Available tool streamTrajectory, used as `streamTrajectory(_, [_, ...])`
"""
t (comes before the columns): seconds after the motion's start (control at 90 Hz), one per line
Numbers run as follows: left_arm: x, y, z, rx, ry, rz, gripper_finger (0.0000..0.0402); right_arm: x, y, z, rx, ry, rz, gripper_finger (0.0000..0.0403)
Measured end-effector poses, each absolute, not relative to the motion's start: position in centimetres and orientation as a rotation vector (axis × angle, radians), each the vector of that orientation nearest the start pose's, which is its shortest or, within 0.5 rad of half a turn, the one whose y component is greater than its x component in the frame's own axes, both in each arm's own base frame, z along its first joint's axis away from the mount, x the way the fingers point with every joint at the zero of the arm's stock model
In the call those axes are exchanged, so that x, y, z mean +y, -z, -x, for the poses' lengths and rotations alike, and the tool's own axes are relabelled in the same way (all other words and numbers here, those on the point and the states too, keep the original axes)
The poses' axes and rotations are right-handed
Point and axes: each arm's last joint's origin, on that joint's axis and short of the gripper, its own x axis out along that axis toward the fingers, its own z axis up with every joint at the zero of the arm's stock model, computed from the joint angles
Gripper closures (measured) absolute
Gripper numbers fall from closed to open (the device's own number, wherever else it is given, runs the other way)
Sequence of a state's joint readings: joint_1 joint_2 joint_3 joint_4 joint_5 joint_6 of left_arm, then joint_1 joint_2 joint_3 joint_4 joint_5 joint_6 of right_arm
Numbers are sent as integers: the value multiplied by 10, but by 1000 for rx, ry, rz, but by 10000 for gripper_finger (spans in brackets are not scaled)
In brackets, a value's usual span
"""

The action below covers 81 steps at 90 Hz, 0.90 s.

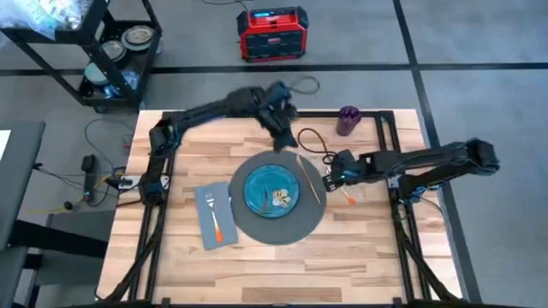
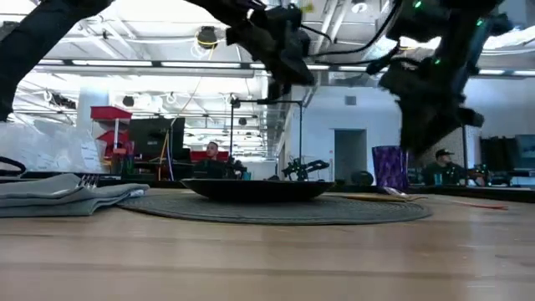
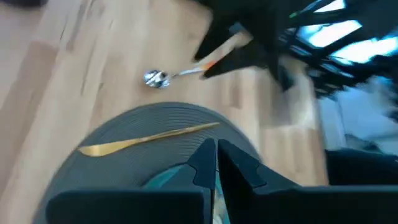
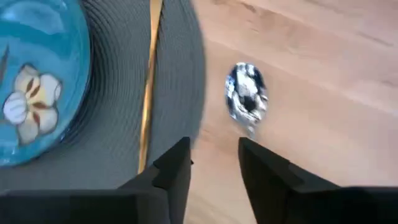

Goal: Set table place
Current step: Adjust the gold knife on the gray placemat

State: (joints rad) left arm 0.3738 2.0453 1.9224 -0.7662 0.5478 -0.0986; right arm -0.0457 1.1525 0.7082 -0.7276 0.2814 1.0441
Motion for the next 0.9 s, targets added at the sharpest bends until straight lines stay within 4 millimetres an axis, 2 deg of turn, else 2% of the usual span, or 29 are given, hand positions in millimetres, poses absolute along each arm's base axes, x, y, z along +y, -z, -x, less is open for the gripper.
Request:
streamTrajectory(0.089, [129,-285,-440,757,27,506,402,-21,-215,-180,868,932,-771,263])
streamTrajectory(0.178, [109,-277,-453,675,-110,599,401,-25,-225,-167,837,943,-782,262])
streamTrajectory(0.322, [84,-271,-465,536,-295,754,401,-23,-236,-158,845,768,-781,268])
streamTrajectory(0.444, [78,-266,-462,556,-441,716,401,-16,-237,-165,853,662,-738,277])
streamTrajectory(0.533, [92,-282,-445,585,-533,622,401,-11,-232,-180,852,612,-704,284])
streamTrajectory(0.667, [119,-336,-403,550,-590,473,401,-6,-215,-210,844,577,-692,292])
streamTrajectory(0.767, [138,-366,-367,553,-622,395,401,-5,-197,-232,868,582,-704,295])
streamTrajectory(0.9, [158,-390,-325,543,-662,330,401,-7,-182,-261,922,613,-719,296])
